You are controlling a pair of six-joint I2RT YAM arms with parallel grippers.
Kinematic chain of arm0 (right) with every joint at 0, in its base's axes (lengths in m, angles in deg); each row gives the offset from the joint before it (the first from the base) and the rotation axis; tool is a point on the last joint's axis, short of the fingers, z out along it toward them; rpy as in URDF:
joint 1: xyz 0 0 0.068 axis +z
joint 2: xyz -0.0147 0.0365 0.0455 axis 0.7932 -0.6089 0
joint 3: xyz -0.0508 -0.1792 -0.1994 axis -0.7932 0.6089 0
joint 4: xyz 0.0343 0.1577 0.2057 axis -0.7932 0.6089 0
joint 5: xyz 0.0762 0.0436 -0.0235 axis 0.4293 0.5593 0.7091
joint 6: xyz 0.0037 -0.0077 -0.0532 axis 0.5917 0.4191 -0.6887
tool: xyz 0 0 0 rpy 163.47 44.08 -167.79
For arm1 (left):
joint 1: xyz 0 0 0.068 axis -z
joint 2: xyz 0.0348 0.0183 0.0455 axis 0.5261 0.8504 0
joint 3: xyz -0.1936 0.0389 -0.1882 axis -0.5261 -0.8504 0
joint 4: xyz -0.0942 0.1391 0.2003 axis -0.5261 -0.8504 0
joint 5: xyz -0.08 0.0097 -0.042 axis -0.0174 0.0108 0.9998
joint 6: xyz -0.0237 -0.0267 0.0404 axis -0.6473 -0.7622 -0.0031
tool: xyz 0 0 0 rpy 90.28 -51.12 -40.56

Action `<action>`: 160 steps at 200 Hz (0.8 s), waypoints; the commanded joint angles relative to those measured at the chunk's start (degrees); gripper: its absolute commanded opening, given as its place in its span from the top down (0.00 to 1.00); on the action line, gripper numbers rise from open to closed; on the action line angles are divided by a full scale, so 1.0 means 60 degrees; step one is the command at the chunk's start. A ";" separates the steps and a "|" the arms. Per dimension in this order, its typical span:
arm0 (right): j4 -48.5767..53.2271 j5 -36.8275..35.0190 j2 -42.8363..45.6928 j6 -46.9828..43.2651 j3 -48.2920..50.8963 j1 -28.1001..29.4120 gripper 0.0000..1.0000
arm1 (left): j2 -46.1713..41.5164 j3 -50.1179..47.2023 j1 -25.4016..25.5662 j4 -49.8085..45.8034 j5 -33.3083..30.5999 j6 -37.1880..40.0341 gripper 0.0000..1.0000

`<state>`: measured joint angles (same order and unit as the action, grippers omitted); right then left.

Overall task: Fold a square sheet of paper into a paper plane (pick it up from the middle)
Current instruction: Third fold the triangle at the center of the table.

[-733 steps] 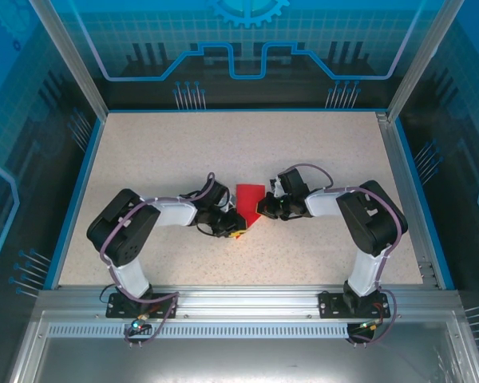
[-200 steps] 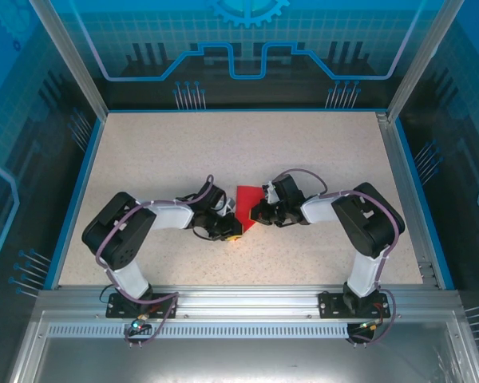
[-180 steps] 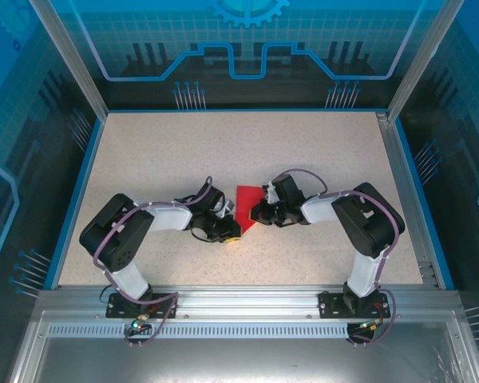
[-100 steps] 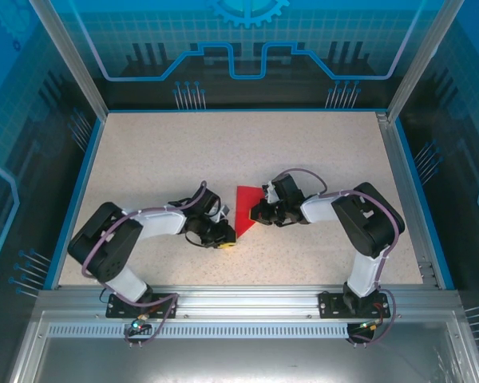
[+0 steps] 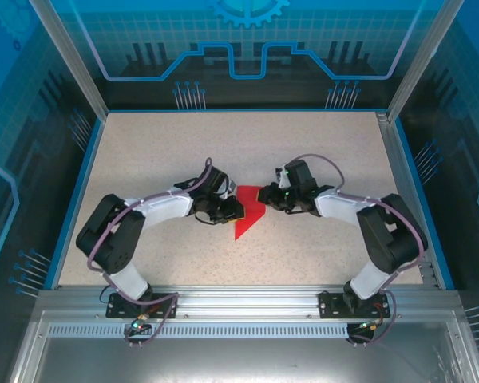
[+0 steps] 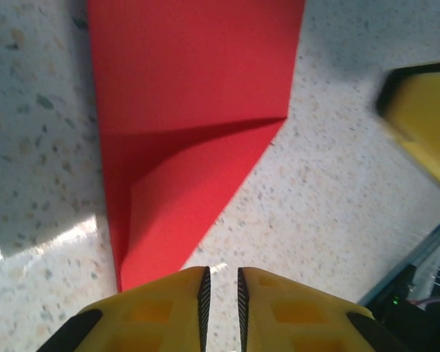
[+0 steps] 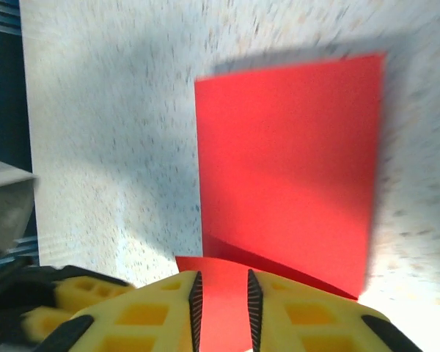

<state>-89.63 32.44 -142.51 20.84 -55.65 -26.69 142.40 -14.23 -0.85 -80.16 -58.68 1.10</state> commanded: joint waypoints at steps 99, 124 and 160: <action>0.0749 0.0346 -0.1108 0.0187 0.0012 0.0001 0.65 | 0.1527 0.1361 -0.0091 -0.1054 -0.1245 0.0981 0.79; 0.0717 0.0388 -0.1310 0.0259 -0.0069 0.0105 0.64 | 0.1669 0.1307 -0.0082 -0.1056 -0.1296 0.0996 0.79; 0.0360 0.0671 -0.1339 0.0336 -0.0110 0.0111 0.64 | 0.1855 0.1304 -0.0086 -0.1042 -0.1263 0.0993 0.79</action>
<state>-86.60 33.86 -149.35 21.95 -55.03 -26.97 152.02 -7.15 -0.85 -84.66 -65.39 5.74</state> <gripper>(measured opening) 0.356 0.209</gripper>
